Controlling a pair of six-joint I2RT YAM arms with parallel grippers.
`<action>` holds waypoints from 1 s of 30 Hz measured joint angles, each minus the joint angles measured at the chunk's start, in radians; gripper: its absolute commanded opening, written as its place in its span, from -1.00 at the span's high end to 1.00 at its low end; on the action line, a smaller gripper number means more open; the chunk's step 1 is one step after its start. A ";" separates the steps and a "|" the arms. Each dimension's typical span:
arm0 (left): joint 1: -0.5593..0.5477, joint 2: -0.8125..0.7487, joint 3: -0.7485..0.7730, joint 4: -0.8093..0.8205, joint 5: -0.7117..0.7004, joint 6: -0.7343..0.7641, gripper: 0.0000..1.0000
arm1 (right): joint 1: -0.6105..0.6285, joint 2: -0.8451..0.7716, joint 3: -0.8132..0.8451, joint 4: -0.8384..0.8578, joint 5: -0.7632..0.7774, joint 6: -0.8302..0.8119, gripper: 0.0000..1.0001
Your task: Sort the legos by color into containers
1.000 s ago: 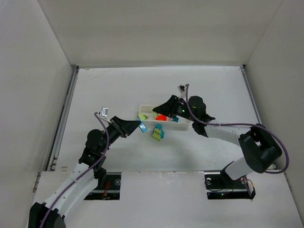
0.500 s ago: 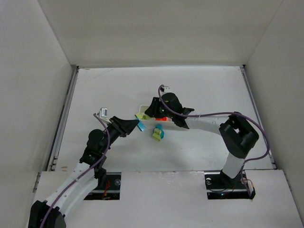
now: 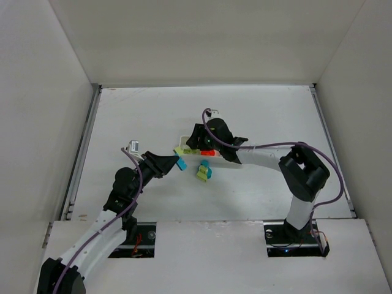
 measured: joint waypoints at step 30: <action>-0.109 0.023 -0.019 0.116 0.013 -0.045 0.70 | -0.040 -0.295 -0.399 0.708 -0.554 0.370 -0.48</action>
